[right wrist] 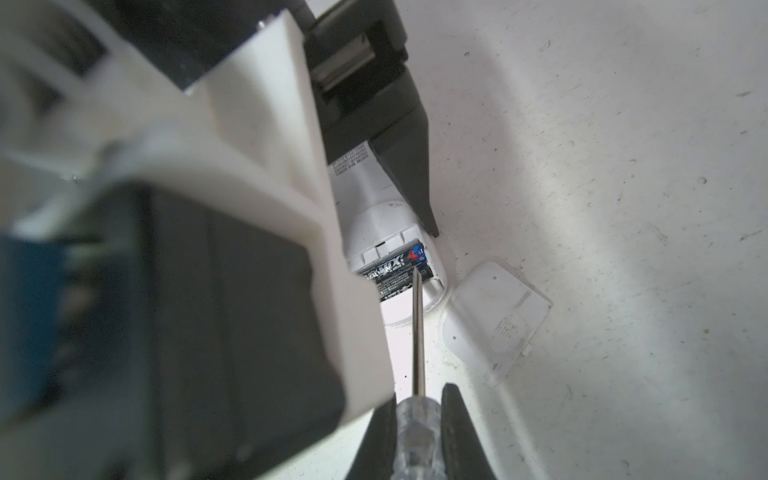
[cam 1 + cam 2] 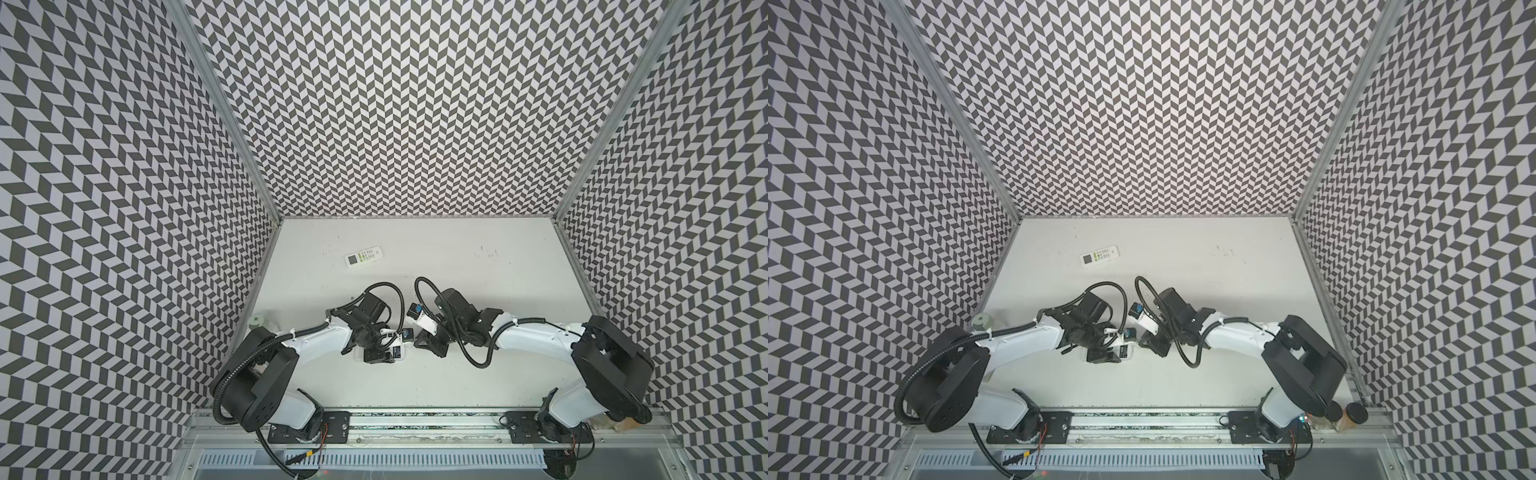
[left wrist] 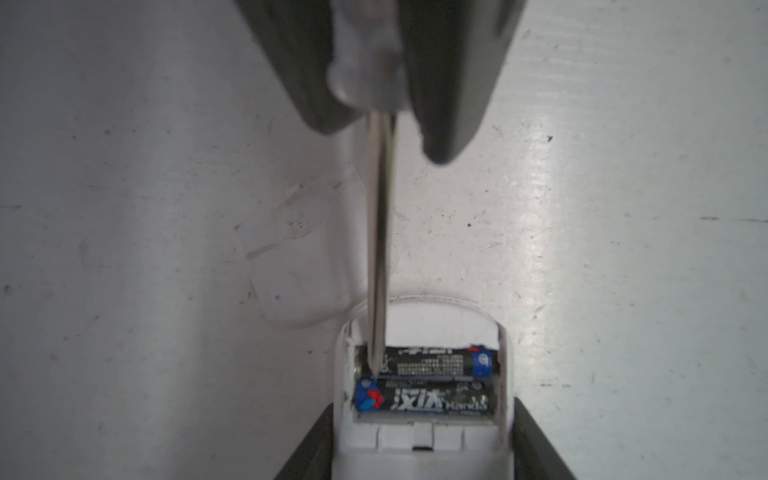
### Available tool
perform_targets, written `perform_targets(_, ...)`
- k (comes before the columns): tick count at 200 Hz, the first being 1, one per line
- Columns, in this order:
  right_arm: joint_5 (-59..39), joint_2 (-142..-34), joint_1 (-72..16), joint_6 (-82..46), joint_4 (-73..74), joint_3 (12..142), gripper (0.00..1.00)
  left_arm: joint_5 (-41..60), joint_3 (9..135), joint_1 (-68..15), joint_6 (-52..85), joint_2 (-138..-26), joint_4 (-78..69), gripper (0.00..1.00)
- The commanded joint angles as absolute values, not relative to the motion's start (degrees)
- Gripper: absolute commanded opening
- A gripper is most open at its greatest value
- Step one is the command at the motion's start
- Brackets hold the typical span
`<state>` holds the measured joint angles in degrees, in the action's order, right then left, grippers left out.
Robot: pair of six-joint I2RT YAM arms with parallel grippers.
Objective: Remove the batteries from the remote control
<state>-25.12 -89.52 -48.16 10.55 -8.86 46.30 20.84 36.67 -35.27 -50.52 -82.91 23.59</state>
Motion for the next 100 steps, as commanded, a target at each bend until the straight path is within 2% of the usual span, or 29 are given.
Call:
perform_targets(1,-25.1,-89.4,-48.1,8.3,-5.9,46.3,0.0,20.8,35.7,-36.3,-51.6,-83.3,24.6,0.51)
perform_targets(100,-22.5,-90.9,-48.5,6.1,-3.7,45.9,0.0,20.9,35.5,-36.4,-51.6,-83.6,24.4,0.51)
